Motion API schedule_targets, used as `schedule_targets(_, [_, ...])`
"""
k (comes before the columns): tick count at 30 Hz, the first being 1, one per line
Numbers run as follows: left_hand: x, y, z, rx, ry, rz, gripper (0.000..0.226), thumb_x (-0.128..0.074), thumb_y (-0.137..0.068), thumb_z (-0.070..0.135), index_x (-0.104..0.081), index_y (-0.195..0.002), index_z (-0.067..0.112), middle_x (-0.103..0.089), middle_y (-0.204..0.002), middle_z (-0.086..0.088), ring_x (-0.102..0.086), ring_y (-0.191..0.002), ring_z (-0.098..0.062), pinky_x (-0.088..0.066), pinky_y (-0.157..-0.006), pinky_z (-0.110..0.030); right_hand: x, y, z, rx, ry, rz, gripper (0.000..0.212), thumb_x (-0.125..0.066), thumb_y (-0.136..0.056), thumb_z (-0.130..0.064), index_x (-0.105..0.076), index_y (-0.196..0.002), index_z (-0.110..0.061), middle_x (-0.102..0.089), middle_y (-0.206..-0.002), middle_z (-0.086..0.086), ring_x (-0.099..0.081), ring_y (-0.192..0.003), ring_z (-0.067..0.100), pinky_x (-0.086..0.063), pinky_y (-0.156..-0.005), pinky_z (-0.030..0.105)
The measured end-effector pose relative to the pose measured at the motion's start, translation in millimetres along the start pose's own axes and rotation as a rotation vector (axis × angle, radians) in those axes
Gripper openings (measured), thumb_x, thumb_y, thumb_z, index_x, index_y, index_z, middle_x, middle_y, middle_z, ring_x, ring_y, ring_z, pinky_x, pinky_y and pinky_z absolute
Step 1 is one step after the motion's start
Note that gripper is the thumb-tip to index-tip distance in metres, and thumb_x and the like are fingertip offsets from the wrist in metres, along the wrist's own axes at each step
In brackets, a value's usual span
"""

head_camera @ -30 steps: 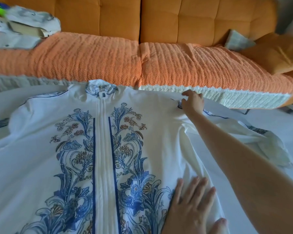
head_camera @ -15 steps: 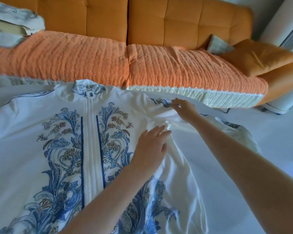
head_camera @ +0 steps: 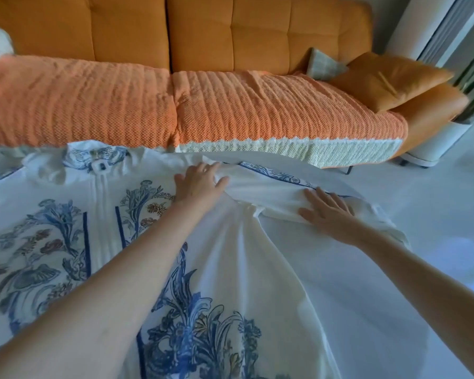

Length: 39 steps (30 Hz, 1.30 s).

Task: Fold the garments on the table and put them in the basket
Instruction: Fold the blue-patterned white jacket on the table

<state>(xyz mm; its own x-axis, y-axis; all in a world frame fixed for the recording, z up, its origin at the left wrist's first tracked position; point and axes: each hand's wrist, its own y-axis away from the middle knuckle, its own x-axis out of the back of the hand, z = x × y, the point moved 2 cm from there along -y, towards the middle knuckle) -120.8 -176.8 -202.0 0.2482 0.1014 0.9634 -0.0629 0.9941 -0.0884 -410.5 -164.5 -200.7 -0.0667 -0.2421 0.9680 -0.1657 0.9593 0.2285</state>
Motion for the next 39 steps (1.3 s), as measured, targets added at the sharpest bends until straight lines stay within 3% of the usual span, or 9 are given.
schedule_targets(6, [-16,-13,-12,-0.014,-0.067,-0.231,0.063,-0.011,-0.091,0.066,0.003,-0.147,0.04,0.02,-0.155,0.008,0.015,-0.144,-0.02,0.008,-0.106,-0.065,-10,-7,2,-0.062,-0.029,0.039,0.061,-0.022,-0.094,-0.06,0.002,-0.147,-0.041,0.011,-0.157,-0.011,0.009,-0.145,0.016,0.002,-0.116,0.042])
schedule_targets(10, [0,-1,-16,0.004,0.181,-0.02,0.055,-0.024,-0.098,0.052,-0.015,-0.149,0.035,0.004,-0.158,0.006,0.0,-0.146,-0.017,-0.001,-0.112,-0.061,-13,-6,4,-0.076,-0.049,0.038,0.064,-0.022,-0.091,-0.064,0.004,-0.146,-0.044,0.013,-0.156,-0.014,0.011,-0.144,0.013,0.002,-0.116,0.04])
schedule_targets(13, [14,25,-40,0.054,0.053,0.086,0.051,-0.027,-0.101,0.035,-0.017,-0.149,0.023,-0.004,-0.159,-0.002,0.0,-0.146,-0.018,0.0,-0.114,-0.056,-10,-5,2,-0.082,-0.024,-0.001,0.065,-0.019,-0.091,-0.064,0.009,-0.146,-0.042,0.016,-0.156,-0.012,0.012,-0.144,0.015,0.002,-0.117,0.041])
schedule_targets(17, [26,73,-95,0.095,-0.061,0.022,0.054,-0.022,-0.101,0.042,-0.015,-0.15,0.022,-0.004,-0.159,-0.003,0.004,-0.146,-0.019,0.004,-0.116,-0.047,2,0,-9,-0.084,-0.068,-0.026,0.067,-0.025,-0.092,-0.061,0.006,-0.147,-0.039,0.02,-0.155,-0.011,0.017,-0.143,0.017,0.007,-0.116,0.041])
schedule_targets(21, [44,111,-153,0.205,-0.132,-0.002,0.057,-0.018,-0.098,0.049,-0.015,-0.15,0.025,-0.002,-0.159,-0.001,0.003,-0.146,-0.02,0.0,-0.117,-0.048,13,2,-70,0.161,-0.09,0.193,0.06,-0.022,-0.096,-0.051,-0.002,-0.149,-0.032,0.02,-0.151,-0.013,0.021,-0.141,0.013,0.008,-0.115,0.039])
schedule_targets(28, [54,135,-226,0.442,-0.093,-0.083,0.063,-0.008,-0.092,0.062,-0.002,-0.15,0.037,0.011,-0.158,0.008,0.01,-0.145,-0.016,0.003,-0.116,-0.051,-4,-24,-194,0.393,-0.049,0.055,0.057,-0.024,-0.1,-0.042,-0.001,-0.15,-0.027,0.013,-0.156,-0.004,0.014,-0.144,0.02,0.0,-0.118,0.041])
schedule_targets(32, [49,139,-228,0.406,-0.122,-0.011,0.064,-0.001,-0.089,0.066,0.005,-0.148,0.04,0.015,-0.156,0.008,0.015,-0.144,-0.017,0.009,-0.114,-0.052,-6,-33,-210,0.233,-0.066,0.034,0.053,-0.024,-0.099,-0.047,-0.03,-0.143,-0.017,-0.02,-0.154,0.003,-0.014,-0.143,0.028,-0.018,-0.112,0.045])
schedule_targets(35, [48,142,-227,0.393,-0.101,0.04,0.065,-0.001,-0.089,0.066,0.004,-0.148,0.039,0.014,-0.156,0.007,0.016,-0.144,-0.017,0.01,-0.114,-0.051,11,-41,-238,0.242,-0.17,0.24,0.048,-0.029,-0.099,-0.044,-0.059,-0.099,-0.007,-0.052,-0.117,0.014,-0.043,-0.12,0.031,-0.037,-0.095,0.042])
schedule_targets(39, [47,142,-228,0.377,-0.08,0.061,0.067,0.001,-0.086,0.069,0.008,-0.147,0.042,0.009,-0.158,0.006,0.012,-0.145,-0.02,0.007,-0.115,-0.054,23,-72,-308,0.353,-0.289,0.267,0.043,-0.036,-0.099,-0.039,-0.061,-0.116,-0.008,-0.058,-0.117,0.011,-0.049,-0.11,0.026,-0.041,-0.09,0.037])
